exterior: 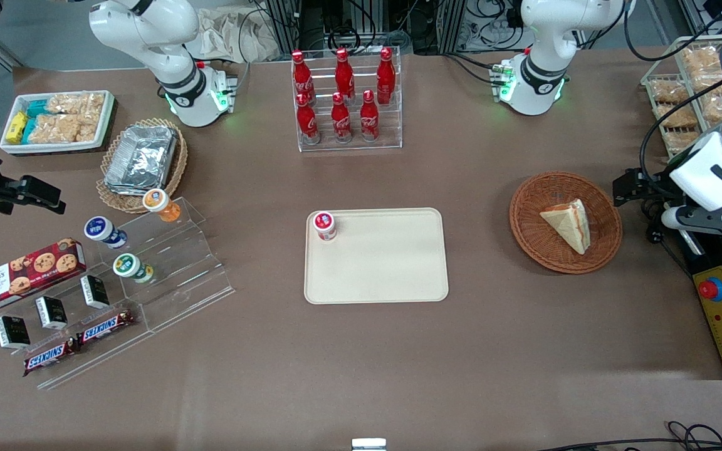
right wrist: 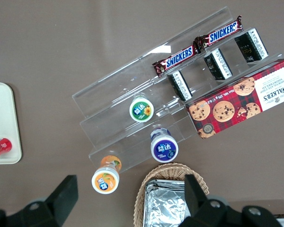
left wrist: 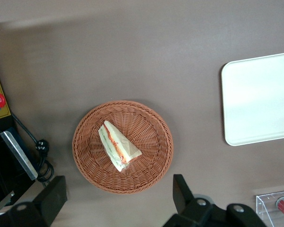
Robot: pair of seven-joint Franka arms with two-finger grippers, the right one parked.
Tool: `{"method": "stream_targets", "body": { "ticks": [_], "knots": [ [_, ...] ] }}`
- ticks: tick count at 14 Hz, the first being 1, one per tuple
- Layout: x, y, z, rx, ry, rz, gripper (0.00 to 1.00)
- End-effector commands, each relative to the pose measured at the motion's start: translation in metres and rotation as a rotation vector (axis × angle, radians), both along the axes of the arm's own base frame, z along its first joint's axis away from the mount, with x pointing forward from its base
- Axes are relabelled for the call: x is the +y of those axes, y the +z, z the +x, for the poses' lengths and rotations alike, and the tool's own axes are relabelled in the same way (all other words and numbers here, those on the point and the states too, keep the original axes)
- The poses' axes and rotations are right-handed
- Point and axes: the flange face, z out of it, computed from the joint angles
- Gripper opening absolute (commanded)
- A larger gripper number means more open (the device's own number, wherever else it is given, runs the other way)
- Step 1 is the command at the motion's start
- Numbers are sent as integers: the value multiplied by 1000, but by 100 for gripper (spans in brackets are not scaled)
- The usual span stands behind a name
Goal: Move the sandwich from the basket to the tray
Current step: 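Lower the open left gripper over the wrapped sandwich in the basket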
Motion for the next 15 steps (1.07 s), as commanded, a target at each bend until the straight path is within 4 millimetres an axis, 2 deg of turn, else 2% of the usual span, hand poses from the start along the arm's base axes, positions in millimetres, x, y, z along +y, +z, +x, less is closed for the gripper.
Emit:
{"method": "stream_targets", "body": {
  "ticks": [1, 4, 8, 9, 13, 15],
  "knots": [
    [-2, 3, -11, 7, 28, 6, 100],
    [3, -2, -22, 17, 63, 10, 100],
    [9, -31, -46, 32, 232, 28, 100],
    [11, -43, -56, 24, 277, 31, 100],
    [20, -111, -91, -18, 523, 40, 100],
    [20, -134, -96, -16, 621, 48, 100]
  ]
}}
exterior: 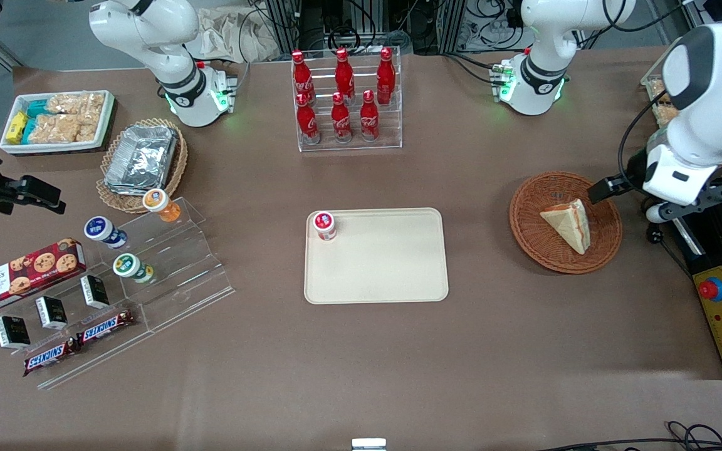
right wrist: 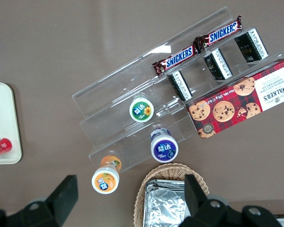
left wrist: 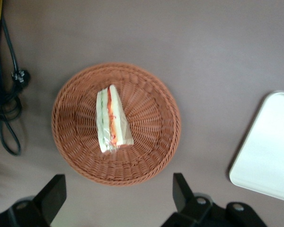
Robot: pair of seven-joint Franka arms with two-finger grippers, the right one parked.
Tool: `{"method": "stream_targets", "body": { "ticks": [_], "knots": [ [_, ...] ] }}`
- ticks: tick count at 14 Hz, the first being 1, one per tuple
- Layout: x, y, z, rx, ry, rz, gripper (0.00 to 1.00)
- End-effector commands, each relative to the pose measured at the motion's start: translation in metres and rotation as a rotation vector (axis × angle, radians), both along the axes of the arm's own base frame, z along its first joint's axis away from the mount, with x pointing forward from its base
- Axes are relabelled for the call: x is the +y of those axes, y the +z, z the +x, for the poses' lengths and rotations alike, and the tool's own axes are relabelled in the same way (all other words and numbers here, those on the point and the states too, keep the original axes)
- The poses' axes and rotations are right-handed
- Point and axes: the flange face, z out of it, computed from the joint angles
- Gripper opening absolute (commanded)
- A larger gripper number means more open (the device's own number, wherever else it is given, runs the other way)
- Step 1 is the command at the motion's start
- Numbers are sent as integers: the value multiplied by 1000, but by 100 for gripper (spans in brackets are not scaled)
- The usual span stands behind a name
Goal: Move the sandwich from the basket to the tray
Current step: 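Lower the open left gripper over the wrapped sandwich in the basket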
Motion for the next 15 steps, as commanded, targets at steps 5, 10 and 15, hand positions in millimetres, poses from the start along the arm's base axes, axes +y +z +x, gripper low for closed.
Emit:
{"method": "stream_targets", "body": {
  "ticks": [5, 10, 15],
  "knots": [
    [6, -70, -34, -7, 191, 24, 100],
    [32, -132, -39, 3, 277, 22, 100],
    [35, -177, -33, 42, 408, 32, 100]
  ]
}}
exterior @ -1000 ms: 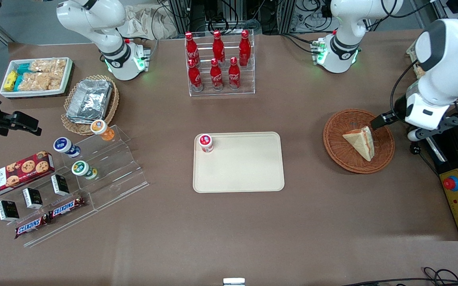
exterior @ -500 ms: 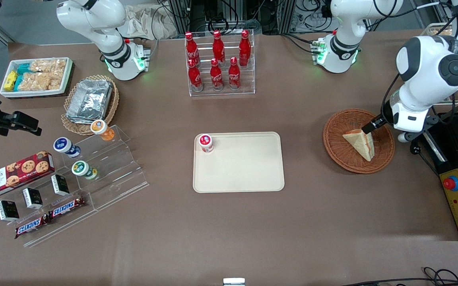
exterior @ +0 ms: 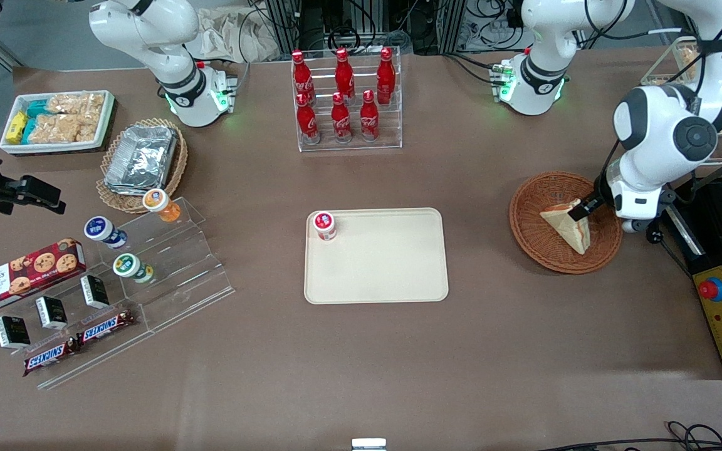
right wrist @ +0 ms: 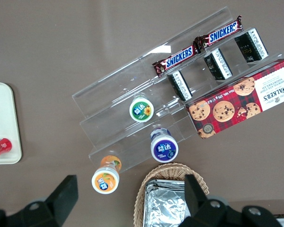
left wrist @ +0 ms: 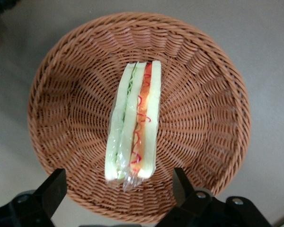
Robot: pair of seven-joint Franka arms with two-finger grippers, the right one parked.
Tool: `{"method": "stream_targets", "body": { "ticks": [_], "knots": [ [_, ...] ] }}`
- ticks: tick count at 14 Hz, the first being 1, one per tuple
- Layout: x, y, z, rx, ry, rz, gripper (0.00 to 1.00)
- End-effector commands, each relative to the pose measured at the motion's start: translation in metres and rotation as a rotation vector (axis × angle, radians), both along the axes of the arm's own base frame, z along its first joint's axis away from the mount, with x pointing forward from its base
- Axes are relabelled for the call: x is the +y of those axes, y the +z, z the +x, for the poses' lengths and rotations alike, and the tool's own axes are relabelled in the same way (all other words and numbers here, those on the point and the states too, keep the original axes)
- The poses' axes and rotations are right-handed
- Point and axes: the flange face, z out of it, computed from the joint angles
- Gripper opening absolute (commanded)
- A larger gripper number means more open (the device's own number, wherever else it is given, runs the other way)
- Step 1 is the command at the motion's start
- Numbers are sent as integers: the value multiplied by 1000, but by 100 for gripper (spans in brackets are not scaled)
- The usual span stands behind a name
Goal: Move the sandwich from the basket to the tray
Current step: 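Close the left gripper on the wrapped sandwich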
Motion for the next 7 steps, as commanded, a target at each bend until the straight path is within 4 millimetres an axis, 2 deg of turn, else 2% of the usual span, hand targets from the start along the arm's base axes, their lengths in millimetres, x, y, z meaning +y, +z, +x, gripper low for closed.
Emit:
{"method": "stream_targets", "body": {
  "ticks": [1, 7],
  "knots": [
    [-2, -21, 3, -8, 85, 12, 100],
    [-3, -71, 1, 68, 124, 15, 100]
  ]
}}
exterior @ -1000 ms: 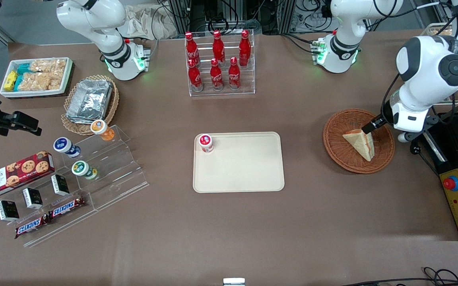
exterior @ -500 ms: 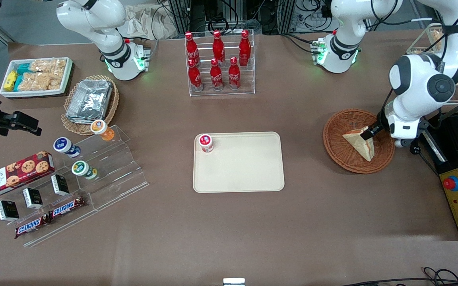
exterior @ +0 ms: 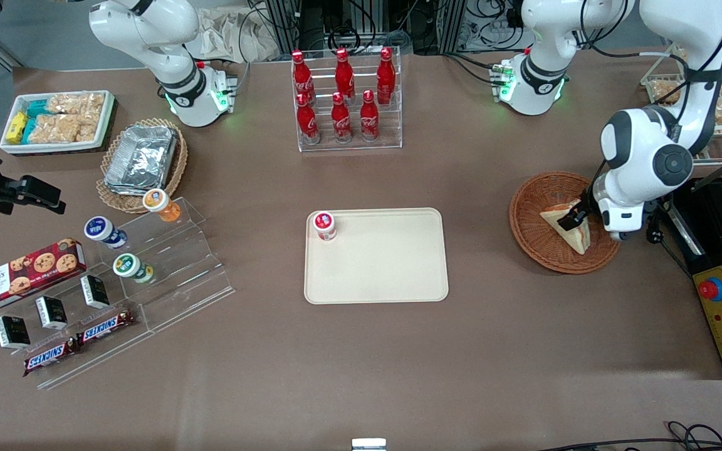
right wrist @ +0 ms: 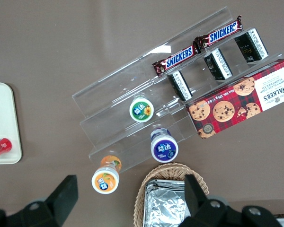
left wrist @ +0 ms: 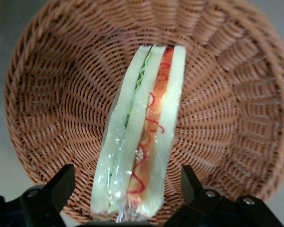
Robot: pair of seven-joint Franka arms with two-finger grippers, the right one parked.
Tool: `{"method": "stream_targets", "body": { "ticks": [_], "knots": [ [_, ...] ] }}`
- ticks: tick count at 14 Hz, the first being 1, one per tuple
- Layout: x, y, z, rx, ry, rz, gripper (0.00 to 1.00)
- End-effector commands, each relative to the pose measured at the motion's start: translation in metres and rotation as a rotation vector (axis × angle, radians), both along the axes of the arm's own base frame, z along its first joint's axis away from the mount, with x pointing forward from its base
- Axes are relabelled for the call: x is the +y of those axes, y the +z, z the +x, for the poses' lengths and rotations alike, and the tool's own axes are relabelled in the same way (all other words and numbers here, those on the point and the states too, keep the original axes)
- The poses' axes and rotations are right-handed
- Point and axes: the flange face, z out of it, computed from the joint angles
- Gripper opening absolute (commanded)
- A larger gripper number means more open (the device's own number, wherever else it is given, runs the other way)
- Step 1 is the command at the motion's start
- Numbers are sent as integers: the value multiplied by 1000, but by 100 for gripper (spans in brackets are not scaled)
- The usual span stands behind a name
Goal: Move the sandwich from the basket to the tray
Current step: 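Close the left gripper on the wrapped sandwich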
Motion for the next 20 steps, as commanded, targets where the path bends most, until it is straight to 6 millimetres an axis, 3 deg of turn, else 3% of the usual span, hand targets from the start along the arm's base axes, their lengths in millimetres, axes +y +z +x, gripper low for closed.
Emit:
{"method": "stream_targets", "body": {
  "ticks": [1, 4, 5, 7, 8, 12, 17, 20],
  "knots": [
    [-3, -19, 3, -14, 41, 10, 100],
    [-2, -20, 7, -27, 44, 9, 92],
    [-2, -21, 8, -37, 47, 9, 82],
    [-1, -19, 10, -50, 50, 9, 49],
    [-3, -18, 10, -51, 61, 11, 40],
    [-10, 5, 13, -64, 64, 18, 39],
    [-11, 78, 36, 9, 53, 25, 39],
    [-12, 151, 69, 46, 52, 13, 39]
  ]
}}
